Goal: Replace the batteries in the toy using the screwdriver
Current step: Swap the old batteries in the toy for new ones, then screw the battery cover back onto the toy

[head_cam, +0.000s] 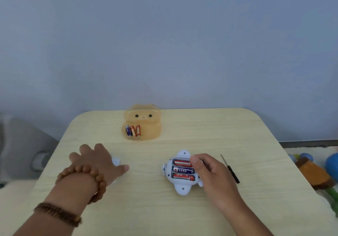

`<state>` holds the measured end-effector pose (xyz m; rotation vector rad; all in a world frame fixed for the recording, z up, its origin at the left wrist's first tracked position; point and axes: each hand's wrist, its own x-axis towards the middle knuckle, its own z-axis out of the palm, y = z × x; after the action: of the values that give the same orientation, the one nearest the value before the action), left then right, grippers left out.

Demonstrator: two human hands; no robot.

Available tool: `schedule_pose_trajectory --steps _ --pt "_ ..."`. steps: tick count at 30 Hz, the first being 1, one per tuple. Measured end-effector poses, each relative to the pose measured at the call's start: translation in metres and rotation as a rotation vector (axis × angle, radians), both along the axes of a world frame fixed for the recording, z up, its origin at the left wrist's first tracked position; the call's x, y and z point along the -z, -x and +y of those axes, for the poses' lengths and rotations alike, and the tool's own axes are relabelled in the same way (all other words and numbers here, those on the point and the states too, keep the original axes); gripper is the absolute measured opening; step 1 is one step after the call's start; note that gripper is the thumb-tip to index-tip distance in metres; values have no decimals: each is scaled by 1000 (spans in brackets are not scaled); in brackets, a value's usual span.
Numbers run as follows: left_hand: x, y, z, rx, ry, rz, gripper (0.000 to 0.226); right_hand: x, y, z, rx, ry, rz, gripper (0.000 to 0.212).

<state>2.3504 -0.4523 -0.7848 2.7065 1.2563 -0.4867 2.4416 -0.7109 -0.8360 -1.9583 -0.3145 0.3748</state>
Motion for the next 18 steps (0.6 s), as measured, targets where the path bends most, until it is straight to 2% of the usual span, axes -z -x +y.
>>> schedule_pose_trajectory --steps 2,7,9,13,15,18 --pt "14 -1 2 -4 25 47 89 0 0 0 -1 3 1 23" --pt "18 -5 7 76 29 -54 66 -1 0 -1 10 -13 22 23" --pt "14 -7 3 175 98 -190 63 0 0 -1 13 -10 20 23" --pt "-3 -17 -28 526 411 -720 67 3 0 0 14 -10 -17 26" --pt "-10 -22 -48 625 546 -812 65 3 0 2 15 -17 -41 32" --pt "-5 -29 -65 692 609 -811 65 5 2 3 25 -5 -90 38"
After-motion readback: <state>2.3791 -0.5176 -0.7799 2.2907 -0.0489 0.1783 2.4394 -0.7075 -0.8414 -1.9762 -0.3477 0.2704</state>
